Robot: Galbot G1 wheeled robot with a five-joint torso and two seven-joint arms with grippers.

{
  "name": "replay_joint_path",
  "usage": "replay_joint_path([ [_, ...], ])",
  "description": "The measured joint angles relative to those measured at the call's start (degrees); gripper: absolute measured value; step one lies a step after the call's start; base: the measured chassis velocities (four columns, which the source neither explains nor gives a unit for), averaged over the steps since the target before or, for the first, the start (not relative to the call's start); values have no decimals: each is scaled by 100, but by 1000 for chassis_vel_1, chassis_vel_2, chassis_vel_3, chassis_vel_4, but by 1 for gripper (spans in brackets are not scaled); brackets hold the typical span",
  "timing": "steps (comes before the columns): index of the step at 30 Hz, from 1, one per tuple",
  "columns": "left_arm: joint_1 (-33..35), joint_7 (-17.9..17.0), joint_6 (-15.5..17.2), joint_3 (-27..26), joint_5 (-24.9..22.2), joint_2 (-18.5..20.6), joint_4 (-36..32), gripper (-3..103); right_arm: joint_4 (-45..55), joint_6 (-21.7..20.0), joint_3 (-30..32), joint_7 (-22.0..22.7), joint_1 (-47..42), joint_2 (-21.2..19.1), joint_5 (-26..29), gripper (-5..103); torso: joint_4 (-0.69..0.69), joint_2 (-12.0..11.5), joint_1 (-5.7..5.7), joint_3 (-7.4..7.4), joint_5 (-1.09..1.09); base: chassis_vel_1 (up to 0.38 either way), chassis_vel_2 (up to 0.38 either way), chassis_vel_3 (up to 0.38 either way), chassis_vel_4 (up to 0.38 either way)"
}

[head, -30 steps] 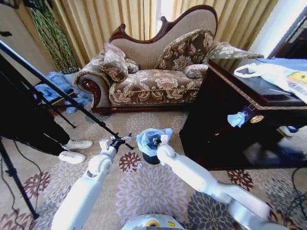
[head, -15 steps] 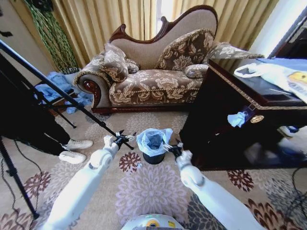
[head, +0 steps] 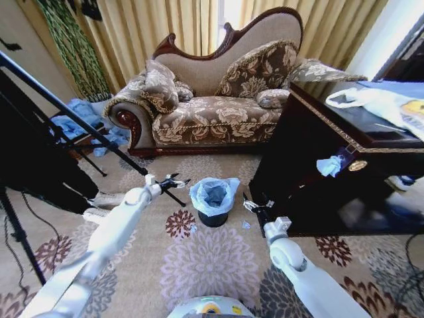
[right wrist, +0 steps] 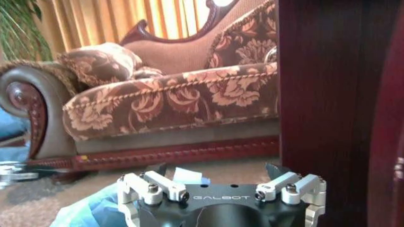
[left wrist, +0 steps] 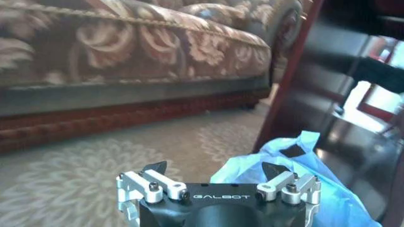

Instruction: Place a garbage bag over the trash bin.

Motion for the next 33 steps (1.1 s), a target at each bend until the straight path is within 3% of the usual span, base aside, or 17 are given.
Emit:
replay_joint_path([
  [2,-519,-11,-167,278,126,-290,695,100,-107,134,274,-672,-167,93,166,100,4,0,0,0,2,0,0,0,0],
  [4,-621,-120,-176,317,209,-386,824,100,-112,160,325,-832,-216,125,249,100,4,0,0,0,-1,0,0,0,0],
  [5,-681,-245,-169,346,258,-457,891,100,-114,190,349,-921,-247,156,297,100,4,0,0,0,-2,0,0,0,0],
  [7,-749,-863,-56,435,254,-654,932,100,-160,283,363,-1108,-291,283,316,100,5,0,0,0,1,0,0,0,0],
  [8,-749,-863,-56,435,254,-654,932,100,-160,283,363,-1108,-291,283,316,100,5,0,0,0,1,0,0,0,0],
  [11,-762,-1340,30,478,317,-851,929,100,-242,345,327,-1181,-275,464,188,100,6,0,-1,0,0,0,0,0,0],
  [14,-774,-1336,119,499,346,-900,902,100,-261,355,306,-1182,-264,514,145,100,7,0,0,0,0,0,0,0,0],
  [20,-846,-745,448,587,517,-1044,970,100,-337,407,262,-1178,-252,551,20,100,5,0,-1,-1,0,0,0,0,0],
  [24,-861,-704,523,587,586,-1056,1094,103,-337,439,296,-1176,-284,523,17,100,7,0,-1,-1,0,0,0,0,0],
  [27,-865,-710,526,587,595,-1061,1157,98,-325,457,312,-1173,-316,514,19,100,7,0,-1,-1,-1,0,0,0,0],
  [33,-768,-823,561,533,606,-1116,1200,72,-300,497,231,-1133,-319,495,43,100,5,0,-1,-1,0,0,0,0,0],
])
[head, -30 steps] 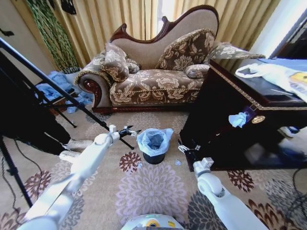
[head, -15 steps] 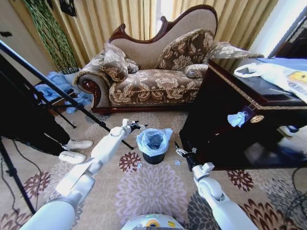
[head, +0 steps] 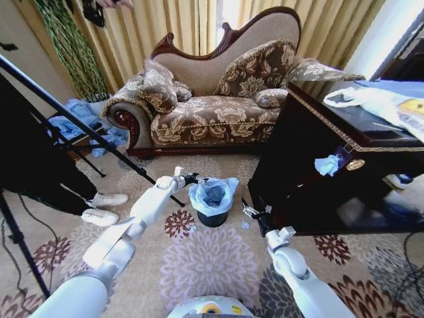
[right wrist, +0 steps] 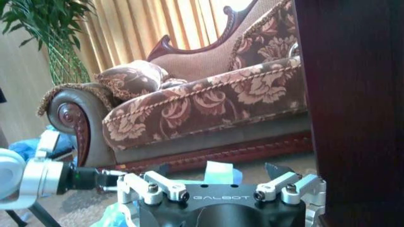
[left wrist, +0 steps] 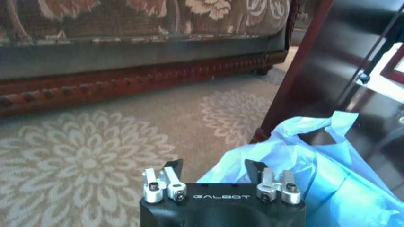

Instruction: Place a garbage bag over the trash bin.

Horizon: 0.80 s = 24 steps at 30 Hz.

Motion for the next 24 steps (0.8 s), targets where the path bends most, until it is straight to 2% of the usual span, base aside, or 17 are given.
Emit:
replay_joint_path([
  [1,0,0,0,0,0,0,0,72,0,0,0,0,0,0,0,100,0,0,0,0,0,0,0,0,0],
  [4,123,56,27,-50,130,0,-4,55,28,5,-15,4,2,-43,11,100,1,0,0,0,-1,0,0,0,0],
  [5,123,56,27,-50,130,0,-4,55,28,5,-15,4,2,-43,11,100,1,0,0,0,-1,0,0,0,0],
  [7,228,68,33,-101,192,4,-22,44,28,13,-12,5,-3,-89,25,100,1,0,0,0,-1,0,0,0,0],
  [9,249,68,33,-113,208,7,-22,44,28,15,-9,4,-7,-102,30,100,0,0,0,0,-1,0,0,0,0],
  [12,311,64,32,-174,252,14,-23,28,23,18,1,4,-15,-149,64,100,0,0,0,0,-2,0,0,0,0],
  [13,311,64,32,-174,252,14,-23,28,23,18,1,4,-15,-149,64,100,0,0,0,0,-2,0,0,0,0],
  [16,329,55,34,-231,267,25,-77,12,9,17,-11,4,-17,-168,52,100,-1,0,0,0,-2,0,0,0,0],
  [17,329,55,34,-231,267,25,-77,12,9,17,-11,4,-17,-168,52,100,-1,0,0,0,-2,0,0,0,0],
  [19,333,52,36,-252,268,59,-92,3,5,-6,-55,19,-16,-166,38,100,0,0,0,0,-1,0,0,0,0],
  [24,368,52,23,-291,239,132,-119,3,-47,-77,-113,40,-9,-139,-16,100,0,0,0,0,-1,0,0,0,0],
])
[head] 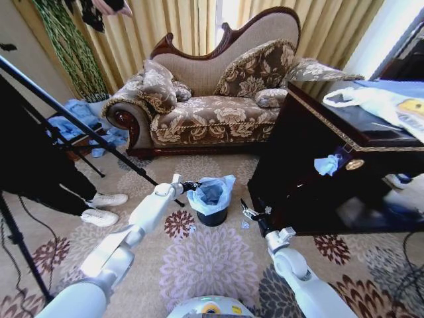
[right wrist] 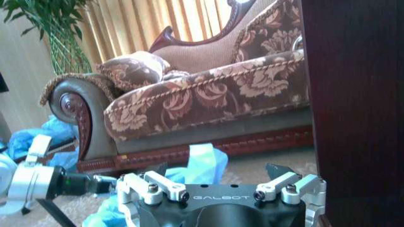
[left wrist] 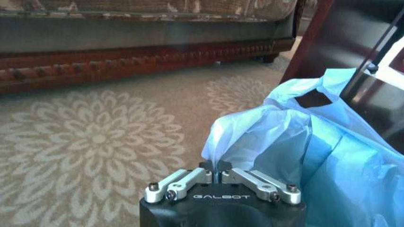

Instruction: Place a garbage bag over the trash bin.

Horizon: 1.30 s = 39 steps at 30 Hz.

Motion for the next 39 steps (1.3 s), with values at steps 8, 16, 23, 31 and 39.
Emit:
replay_joint_path([
  [8,32,-107,-81,-36,-118,39,-58,3,-51,-67,-140,-3,22,-5,-2,100,1,0,0,0,0,0,0,0,0],
  [16,1,-237,-123,-60,-190,-15,-166,9,-110,-76,-298,40,164,0,-32,100,-1,0,0,0,1,0,0,0,0],
  [23,229,-279,-171,-89,-204,80,-292,36,-178,-47,-243,46,154,6,-36,100,-1,0,0,-1,-1,0,0,0,0],
  [31,425,-321,-289,-119,-216,158,-431,63,-197,-31,-246,24,88,26,-85,100,0,1,-2,-2,1,0,0,0,0],
  [39,531,-305,-293,-219,-171,268,-472,90,-218,-31,-253,23,137,-9,-75,100,1,0,0,2,-3,0,0,0,0],
])
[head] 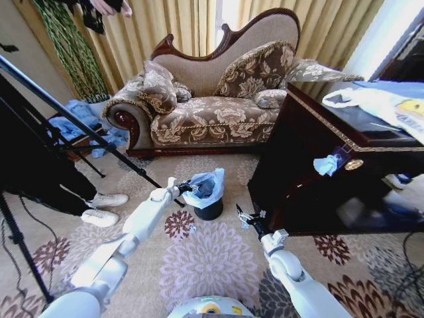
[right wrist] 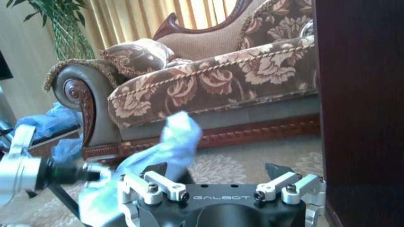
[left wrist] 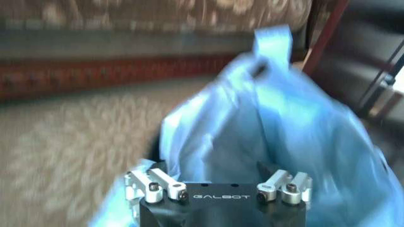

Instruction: Place a garbage bag over the trash bin.

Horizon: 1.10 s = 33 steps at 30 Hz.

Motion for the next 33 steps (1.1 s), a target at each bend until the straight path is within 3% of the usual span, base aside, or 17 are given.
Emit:
replay_joint_path([
  [2,13,-4,-19,-33,2,9,-5,98,-40,-1,-26,-15,3,-6,6,100,2,0,2,1,1,0,0,0,0],
  [5,-4,-18,-45,-56,1,-27,-14,100,-113,4,-81,-33,35,3,6,100,-1,-1,1,0,2,0,0,0,0],
  [26,-146,-85,-67,-80,-18,-74,-246,100,-330,10,-289,-20,297,-46,36,100,-1,-1,0,-2,3,0,0,0,0],
  [33,129,-555,156,-214,-55,102,-764,100,-331,30,-252,44,300,-9,39,100,1,0,-1,-2,3,0,0,0,0],
])
